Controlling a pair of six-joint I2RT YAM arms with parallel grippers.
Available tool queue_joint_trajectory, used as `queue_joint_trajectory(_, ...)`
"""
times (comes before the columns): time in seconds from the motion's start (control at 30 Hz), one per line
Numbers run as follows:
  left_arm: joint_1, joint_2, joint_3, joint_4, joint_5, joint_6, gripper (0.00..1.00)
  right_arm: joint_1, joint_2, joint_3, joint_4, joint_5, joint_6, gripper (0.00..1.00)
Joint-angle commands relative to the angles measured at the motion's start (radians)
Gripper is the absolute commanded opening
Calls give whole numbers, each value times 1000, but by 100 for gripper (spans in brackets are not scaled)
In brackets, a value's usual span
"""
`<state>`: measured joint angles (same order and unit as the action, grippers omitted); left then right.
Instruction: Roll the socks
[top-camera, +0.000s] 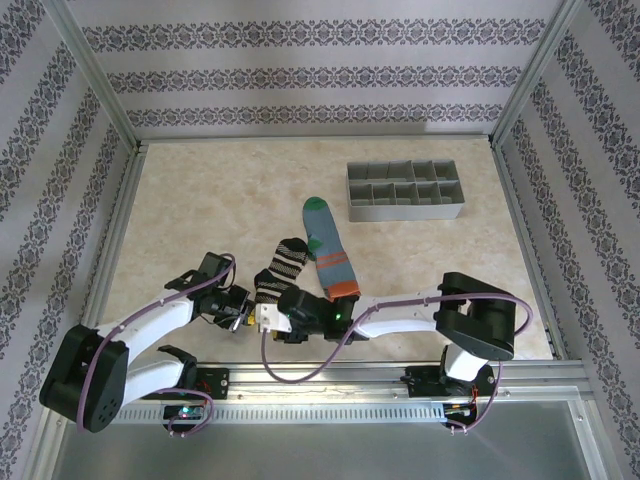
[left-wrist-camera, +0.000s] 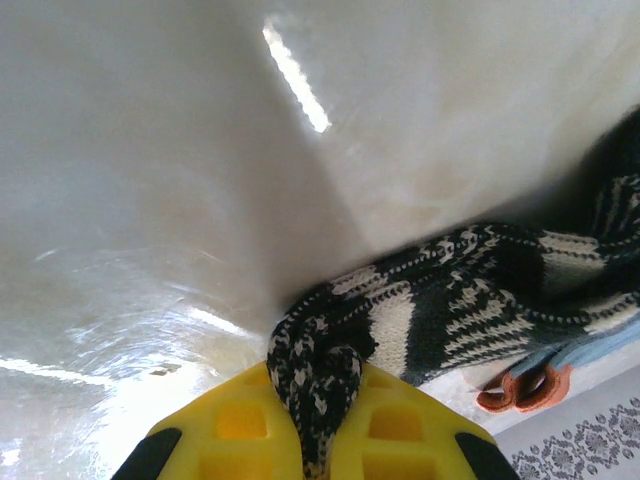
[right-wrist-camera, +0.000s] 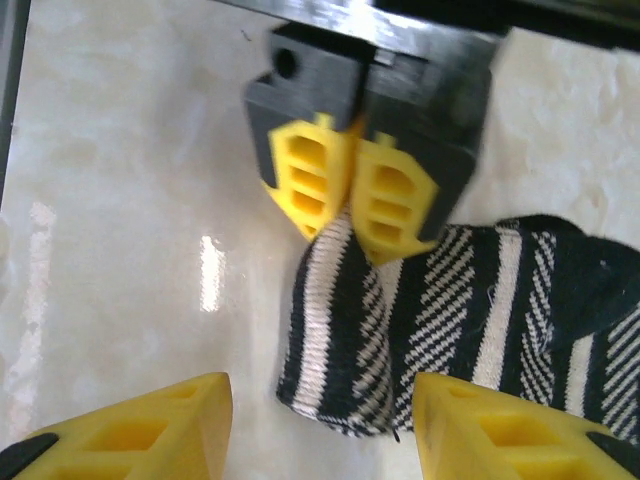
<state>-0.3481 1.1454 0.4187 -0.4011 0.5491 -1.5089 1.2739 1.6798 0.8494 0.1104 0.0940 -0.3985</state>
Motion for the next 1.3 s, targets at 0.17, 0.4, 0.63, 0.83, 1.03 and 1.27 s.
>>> queue_joint_trajectory(0.17,-15,37,31,-84,-29,-13,0,42,148,112,16,218,-149,45)
queue_joint_trajectory(0.4,-15,31,16,-61,-22,-28,0,41,207,155,-18,217,-138,17)
queue_joint_trajectory(0.63,-11,-51,29,-48,-32,-57,23,-26,211,128,-125,76,37,0)
queue_joint_trajectory(0.83,15,-136,48,-61,-53,-67,58,-142,169,46,-120,-261,151,0)
queue_joint_trajectory(1.03,36,-171,31,-2,-46,-57,63,-259,186,40,-130,-504,217,0)
queue_joint_trajectory(1.27,34,-163,-18,145,-8,-65,54,-374,265,104,-199,-711,290,0)
